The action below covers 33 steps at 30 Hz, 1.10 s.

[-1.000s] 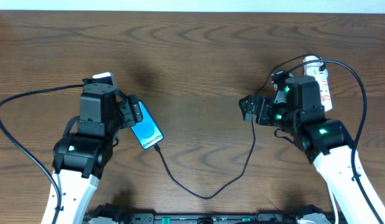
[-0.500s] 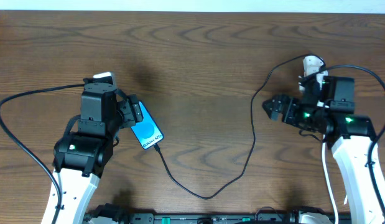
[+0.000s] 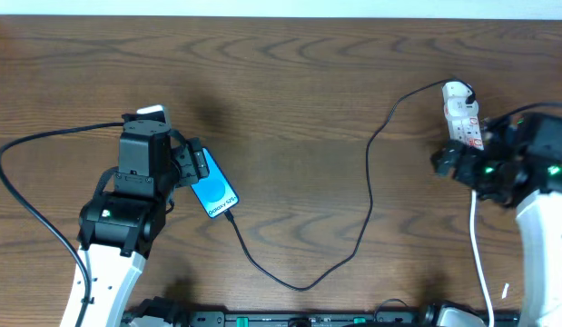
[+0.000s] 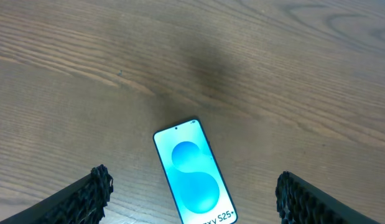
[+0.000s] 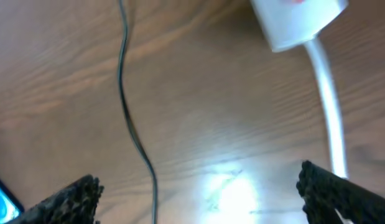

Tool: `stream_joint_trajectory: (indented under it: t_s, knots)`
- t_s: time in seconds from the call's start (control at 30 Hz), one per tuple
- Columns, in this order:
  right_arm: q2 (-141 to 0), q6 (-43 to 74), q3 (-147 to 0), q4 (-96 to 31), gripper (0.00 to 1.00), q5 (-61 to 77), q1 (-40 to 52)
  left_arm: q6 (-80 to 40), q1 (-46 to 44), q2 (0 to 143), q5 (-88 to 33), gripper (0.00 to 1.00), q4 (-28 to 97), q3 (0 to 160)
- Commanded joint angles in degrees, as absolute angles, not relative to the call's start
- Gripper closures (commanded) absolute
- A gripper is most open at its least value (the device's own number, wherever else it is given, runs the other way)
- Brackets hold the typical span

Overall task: Plug charger to phone and switch on socket
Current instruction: 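Move the right gripper to the power strip beside the charger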

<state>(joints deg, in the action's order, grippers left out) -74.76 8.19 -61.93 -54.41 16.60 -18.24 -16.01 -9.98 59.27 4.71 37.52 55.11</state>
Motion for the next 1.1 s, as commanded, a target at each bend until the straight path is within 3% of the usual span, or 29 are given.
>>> stream_joint_trajectory:
  t_s: [0.0,0.2,0.4,0.57,0.87,1.07]
  knots:
    - [-80.2,1.6,-71.8,-58.1,0.01,16.0,-21.9,-14.9,-10.1,59.5,5.6,0.14,37.7,56.3]
    - [-95.3,-2.0,-91.1,-69.1,0.01,16.0,-25.3,-14.9,-10.1,59.5,5.6,0.13,37.8,56.3]
    - [-107.9,-2.4,-103.2,-68.8,0.01,16.8,-26.7,-14.9,-10.1,59.5,5.6,0.13,37.8,56.3]
    - [-115.9,-3.1,-103.9,-59.5,0.01,17.0,-25.8,-14.9,-10.1,59.5,5.6,0.13,37.7,56.3]
    - [-125.3,-8.5,-103.9,-56.0,0.01,17.5,-24.5,-14.9,-10.1,59.5,5.6,0.14,37.7,56.3]
    - [-128.4,-15.3,-103.8,-55.4,0.01,28.3,-24.1,-14.9,-10.1,59.5,5.6,0.14,37.7,56.3]
